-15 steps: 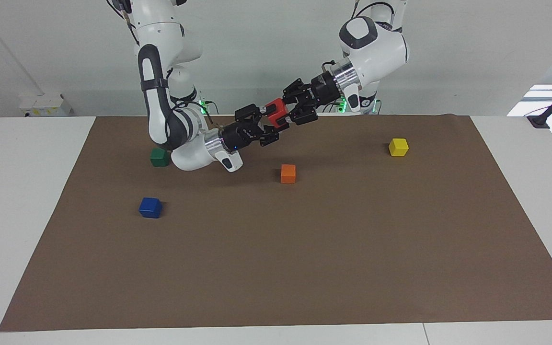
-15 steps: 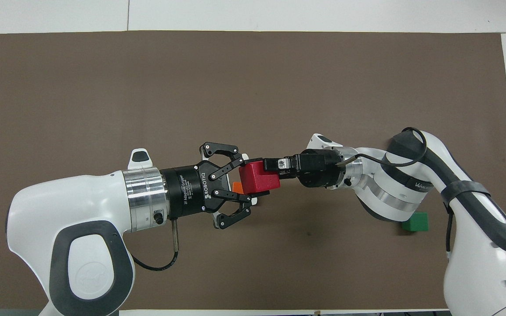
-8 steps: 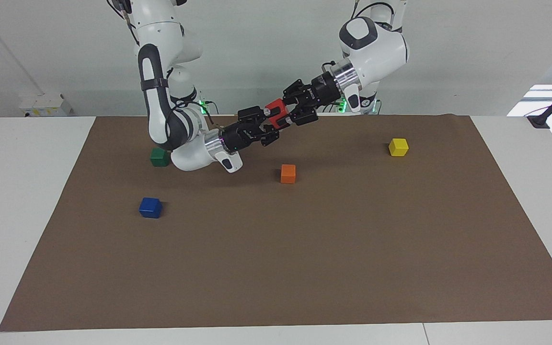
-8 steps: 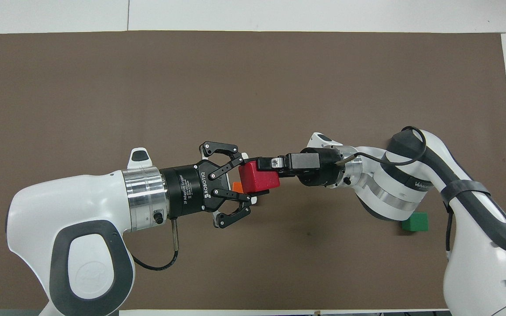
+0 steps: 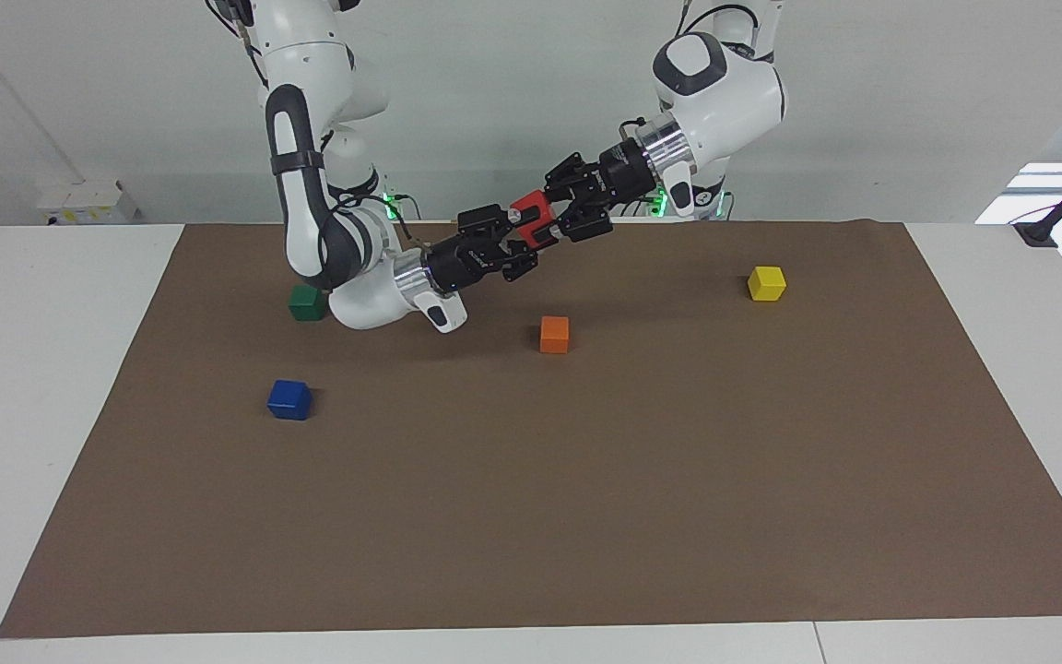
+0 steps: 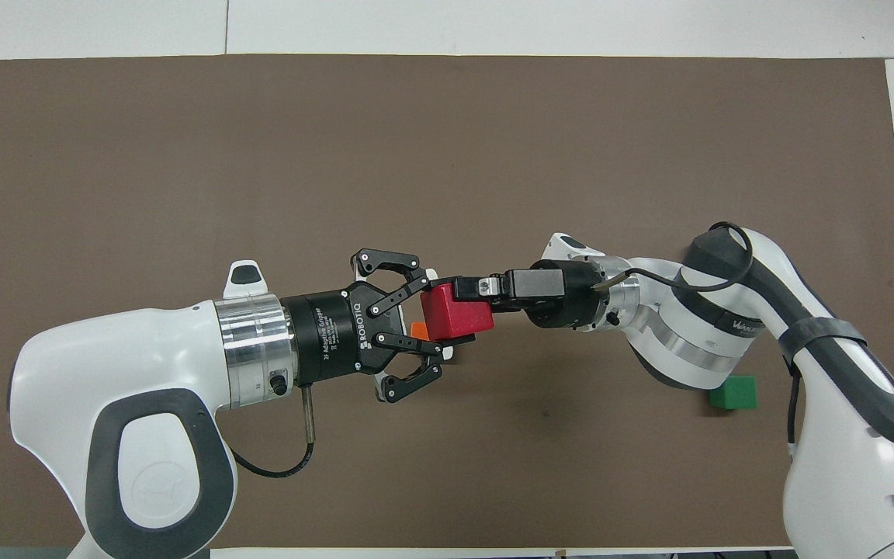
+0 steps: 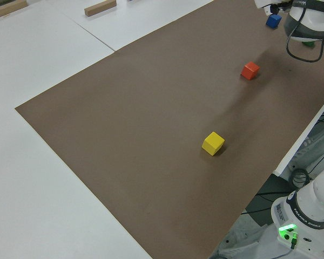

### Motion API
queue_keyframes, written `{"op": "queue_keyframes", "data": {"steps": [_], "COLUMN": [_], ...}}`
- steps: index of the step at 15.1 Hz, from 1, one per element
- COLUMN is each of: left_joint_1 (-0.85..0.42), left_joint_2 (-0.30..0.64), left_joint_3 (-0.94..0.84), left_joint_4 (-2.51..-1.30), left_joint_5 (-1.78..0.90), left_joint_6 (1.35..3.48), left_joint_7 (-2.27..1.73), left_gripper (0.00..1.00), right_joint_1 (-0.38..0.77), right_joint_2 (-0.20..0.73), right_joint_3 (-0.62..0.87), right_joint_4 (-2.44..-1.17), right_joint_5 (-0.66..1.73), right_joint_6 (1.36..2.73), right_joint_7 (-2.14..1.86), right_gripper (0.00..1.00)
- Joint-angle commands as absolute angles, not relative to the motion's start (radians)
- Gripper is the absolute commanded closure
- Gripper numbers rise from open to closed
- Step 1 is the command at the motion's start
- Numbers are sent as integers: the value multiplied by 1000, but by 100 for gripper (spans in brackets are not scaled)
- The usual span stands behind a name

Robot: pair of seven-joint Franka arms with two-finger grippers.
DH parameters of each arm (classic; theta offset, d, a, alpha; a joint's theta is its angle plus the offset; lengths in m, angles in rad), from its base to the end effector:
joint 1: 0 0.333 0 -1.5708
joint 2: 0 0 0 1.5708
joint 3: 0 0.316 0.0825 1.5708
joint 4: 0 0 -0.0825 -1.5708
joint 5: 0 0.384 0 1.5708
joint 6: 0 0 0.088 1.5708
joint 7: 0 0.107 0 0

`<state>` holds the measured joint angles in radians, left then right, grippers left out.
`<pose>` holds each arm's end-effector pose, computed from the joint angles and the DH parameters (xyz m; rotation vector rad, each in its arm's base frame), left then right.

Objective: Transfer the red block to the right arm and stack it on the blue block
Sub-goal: 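Open the left gripper and pull back while the right gripper holds, then carry the red cube with the right gripper over the blue cube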

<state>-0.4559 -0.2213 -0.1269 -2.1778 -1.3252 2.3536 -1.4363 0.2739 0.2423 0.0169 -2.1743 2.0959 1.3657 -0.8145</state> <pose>0.4286 -0.3034 0.5351 1.4387 1.5944 -0.8577 0.5072 0.2621 0.3803 -1.0687 0.0126 0.0612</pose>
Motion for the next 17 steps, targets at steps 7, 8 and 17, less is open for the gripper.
{"op": "queue_keyframes", "data": {"steps": [7,8,17], "left_joint_1": [-368,-339,-7], "left_joint_2": [-239,-242,-265], "left_joint_3": [-110,-110,-107], "left_joint_4": [-2197,-2201,-2260], "left_joint_5": [-1347,-1345,-1162], "left_joint_6": [2263,2228,1881], "left_joint_7": [-1399,-1381,-1157], "left_gripper": [0,0,0], "right_joint_1": [275,275,178], "right_joint_2": [252,252,82], "right_joint_3": [18,17,3], "right_joint_4": [-2145,-2143,-2096], "right_joint_5": [2103,2103,1645], "right_joint_6": [1428,1428,1719], "right_joint_7": [-808,-799,-627], "right_gripper": [100,100,100]}}
